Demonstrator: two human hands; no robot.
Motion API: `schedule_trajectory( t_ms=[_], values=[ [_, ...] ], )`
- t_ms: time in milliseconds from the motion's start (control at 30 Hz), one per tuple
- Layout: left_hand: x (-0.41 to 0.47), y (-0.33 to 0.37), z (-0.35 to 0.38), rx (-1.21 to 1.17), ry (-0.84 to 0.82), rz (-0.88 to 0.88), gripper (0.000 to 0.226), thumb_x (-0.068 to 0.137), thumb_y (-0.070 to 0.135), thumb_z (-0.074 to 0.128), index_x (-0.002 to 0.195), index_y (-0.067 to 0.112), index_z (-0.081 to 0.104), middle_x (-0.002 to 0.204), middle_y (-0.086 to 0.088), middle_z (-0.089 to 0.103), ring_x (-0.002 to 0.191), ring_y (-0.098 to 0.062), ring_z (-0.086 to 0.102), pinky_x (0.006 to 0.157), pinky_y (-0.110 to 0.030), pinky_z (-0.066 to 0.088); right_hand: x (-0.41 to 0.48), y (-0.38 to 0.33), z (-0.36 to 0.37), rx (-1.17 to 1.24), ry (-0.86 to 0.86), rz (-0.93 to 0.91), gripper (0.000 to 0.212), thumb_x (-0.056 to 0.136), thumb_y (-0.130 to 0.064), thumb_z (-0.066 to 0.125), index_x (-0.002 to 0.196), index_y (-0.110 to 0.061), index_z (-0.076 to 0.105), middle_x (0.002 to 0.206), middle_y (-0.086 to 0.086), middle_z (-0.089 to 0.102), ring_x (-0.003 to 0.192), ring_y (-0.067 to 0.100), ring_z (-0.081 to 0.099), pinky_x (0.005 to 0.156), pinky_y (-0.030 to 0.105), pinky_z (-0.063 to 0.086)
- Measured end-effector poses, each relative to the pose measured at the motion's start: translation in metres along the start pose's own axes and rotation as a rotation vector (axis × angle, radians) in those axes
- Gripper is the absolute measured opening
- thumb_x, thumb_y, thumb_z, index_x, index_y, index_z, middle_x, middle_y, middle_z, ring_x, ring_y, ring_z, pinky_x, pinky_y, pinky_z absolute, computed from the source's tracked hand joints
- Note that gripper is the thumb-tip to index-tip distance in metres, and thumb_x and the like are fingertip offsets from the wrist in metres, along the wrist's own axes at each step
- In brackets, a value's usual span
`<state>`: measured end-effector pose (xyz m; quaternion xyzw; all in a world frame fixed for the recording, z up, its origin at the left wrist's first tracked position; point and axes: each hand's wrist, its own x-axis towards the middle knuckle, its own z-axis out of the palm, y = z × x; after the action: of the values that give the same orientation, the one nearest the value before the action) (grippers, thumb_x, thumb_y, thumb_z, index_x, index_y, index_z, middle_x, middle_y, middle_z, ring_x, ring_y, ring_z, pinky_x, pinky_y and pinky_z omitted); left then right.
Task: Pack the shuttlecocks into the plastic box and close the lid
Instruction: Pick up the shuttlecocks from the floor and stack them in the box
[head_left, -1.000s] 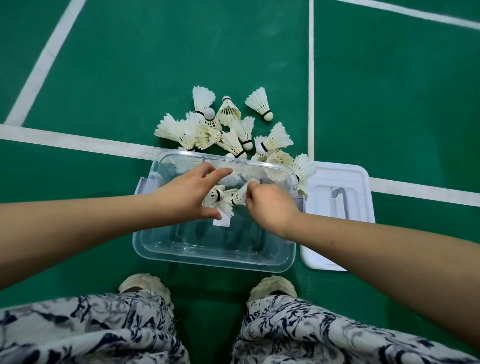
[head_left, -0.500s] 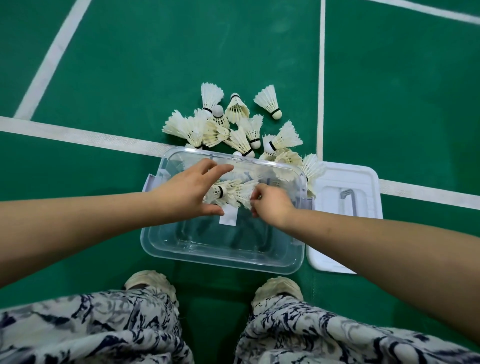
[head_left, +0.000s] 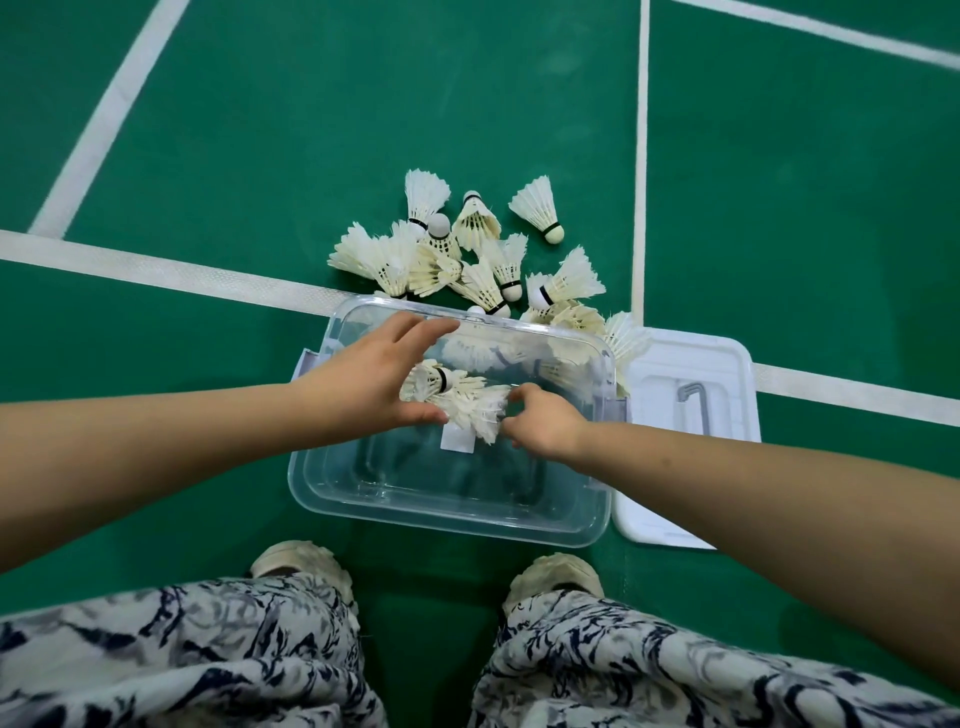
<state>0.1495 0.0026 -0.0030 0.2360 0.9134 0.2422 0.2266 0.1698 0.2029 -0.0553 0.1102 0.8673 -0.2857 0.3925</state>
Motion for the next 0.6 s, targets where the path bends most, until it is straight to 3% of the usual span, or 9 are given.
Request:
schedule_trajectory(
  t_ms=[167, 233, 367, 500, 600],
  values=[
    [0.003, 0.008, 0.000, -0.068, 0.040, -0.006, 0.091, 0.066, 0.040, 0.075, 0.140, 0.030, 0.023, 0.131, -0.002, 0.037, 0.108, -0.016, 0.047, 0.098, -0.038, 0.042, -0.010, -0.004, -0.010, 0.019, 0.191, -0.081, 0.054, 0.086, -0.015, 0.049, 0.137, -0.010, 0.032, 0.108, 0.013, 0.064, 0.091, 0.026, 0.060, 0.070, 0.030, 0.048],
    [0.003, 0.011, 0.000, -0.079, 0.046, -0.001, 0.091, 0.065, 0.038, 0.076, 0.139, 0.030, 0.024, 0.130, -0.001, 0.037, 0.105, -0.013, 0.046, 0.097, -0.038, 0.042, -0.016, -0.006, -0.016, 0.070, 0.266, -0.137, 0.053, 0.087, -0.017, 0.052, 0.136, -0.013, 0.034, 0.111, 0.009, 0.062, 0.093, 0.023, 0.059, 0.075, 0.030, 0.047],
    [0.005, 0.022, 0.003, -0.131, 0.098, 0.019, 0.089, 0.065, 0.036, 0.077, 0.138, 0.025, 0.028, 0.125, -0.004, 0.041, 0.096, -0.010, 0.046, 0.095, -0.030, 0.041, -0.038, -0.012, -0.022, 0.128, 0.387, -0.398, 0.053, 0.081, -0.031, 0.068, 0.127, -0.020, 0.043, 0.111, -0.002, 0.052, 0.081, 0.008, 0.051, 0.075, 0.025, 0.043],
    [0.014, 0.038, 0.006, -0.300, 0.200, -0.087, 0.085, 0.063, 0.034, 0.079, 0.134, 0.021, 0.035, 0.115, -0.006, 0.046, 0.093, -0.015, 0.052, 0.089, -0.027, 0.043, -0.056, -0.009, -0.019, 0.016, 0.390, -0.590, 0.061, 0.072, -0.034, 0.076, 0.124, -0.022, 0.048, 0.119, 0.002, 0.047, 0.101, 0.014, 0.050, 0.090, 0.037, 0.047],
    [0.021, 0.051, 0.008, -0.426, 0.217, -0.136, 0.081, 0.062, 0.026, 0.081, 0.131, 0.021, 0.038, 0.112, -0.004, 0.047, 0.087, -0.016, 0.055, 0.083, -0.028, 0.044, -0.061, -0.005, -0.016, -0.064, 0.391, -0.683, 0.065, 0.067, -0.029, 0.079, 0.126, -0.026, 0.052, 0.122, 0.007, 0.045, 0.108, 0.024, 0.048, 0.091, 0.041, 0.046]
  ],
)
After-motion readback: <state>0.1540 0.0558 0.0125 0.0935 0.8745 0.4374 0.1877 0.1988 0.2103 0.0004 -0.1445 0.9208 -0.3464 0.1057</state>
